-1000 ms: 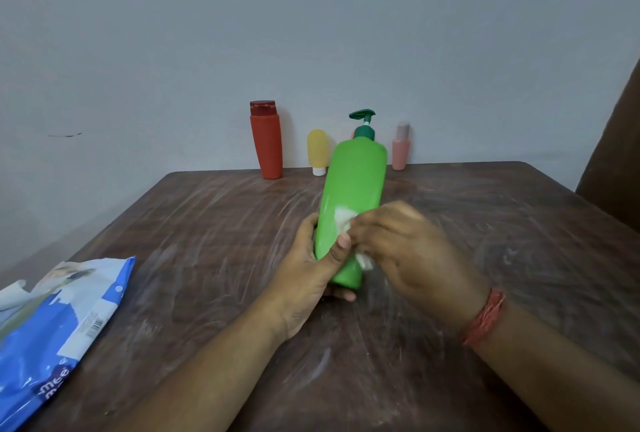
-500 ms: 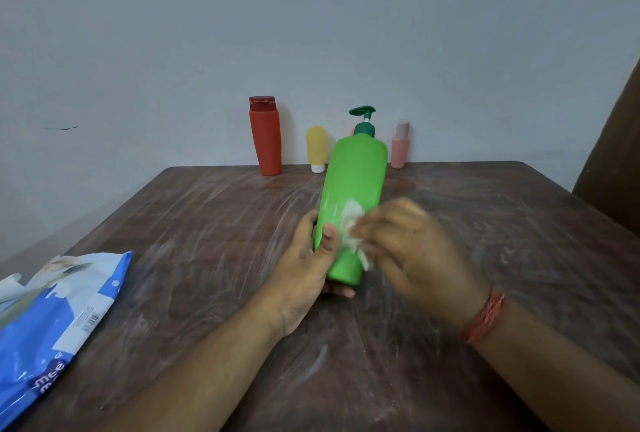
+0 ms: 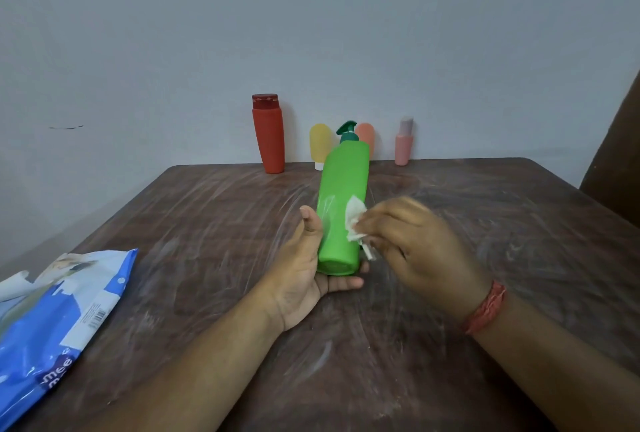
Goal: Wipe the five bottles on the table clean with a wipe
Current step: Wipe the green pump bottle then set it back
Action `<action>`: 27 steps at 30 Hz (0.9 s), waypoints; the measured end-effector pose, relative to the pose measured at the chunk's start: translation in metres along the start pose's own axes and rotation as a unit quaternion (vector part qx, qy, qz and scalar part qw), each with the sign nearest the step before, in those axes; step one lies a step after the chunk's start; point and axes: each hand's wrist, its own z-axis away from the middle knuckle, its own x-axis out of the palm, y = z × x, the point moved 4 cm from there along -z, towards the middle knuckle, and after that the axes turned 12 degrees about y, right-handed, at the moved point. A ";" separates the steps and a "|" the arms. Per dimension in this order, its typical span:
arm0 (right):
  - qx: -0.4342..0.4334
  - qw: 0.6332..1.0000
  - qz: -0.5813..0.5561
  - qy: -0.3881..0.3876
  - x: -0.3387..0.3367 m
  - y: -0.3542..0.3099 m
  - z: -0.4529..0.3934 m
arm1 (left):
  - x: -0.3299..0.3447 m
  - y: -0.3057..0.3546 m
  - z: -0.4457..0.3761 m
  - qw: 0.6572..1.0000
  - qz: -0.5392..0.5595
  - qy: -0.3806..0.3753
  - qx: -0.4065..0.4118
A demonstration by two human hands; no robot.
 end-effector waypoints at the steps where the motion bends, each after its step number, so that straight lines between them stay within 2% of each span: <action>1: 0.008 1.000 -0.002 0.000 0.000 0.000 0.000 | 0.000 -0.001 0.000 1.000 0.002 -0.006 -0.003; 6: -0.056 0.996 -0.050 -0.037 0.007 -0.018 0.006 | -0.002 -0.001 -0.002 0.999 0.022 -0.002 -0.029; 10: -0.065 0.997 -0.034 -0.038 0.010 -0.024 0.002 | 0.001 -0.001 -0.003 1.000 -0.002 0.006 -0.019; 13: -0.045 0.997 -0.034 -0.045 0.009 -0.024 0.003 | 0.004 -0.001 -0.002 1.000 -0.009 0.011 -0.001; 17: 0.010 0.999 -0.030 -0.030 0.006 -0.015 0.003 | 0.002 0.005 -0.002 0.998 0.047 0.014 0.035; 19: 0.004 0.999 -0.023 -0.030 0.008 -0.016 0.005 | 0.000 0.008 -0.002 0.996 0.072 0.007 0.043; 24: -0.003 0.999 0.021 -0.034 0.014 -0.012 0.008 | -0.006 0.007 -0.002 0.987 0.157 0.002 0.018; 27: 0.033 0.997 0.065 -0.004 0.008 0.000 0.005 | -0.004 0.006 -0.001 0.989 0.150 -0.004 0.002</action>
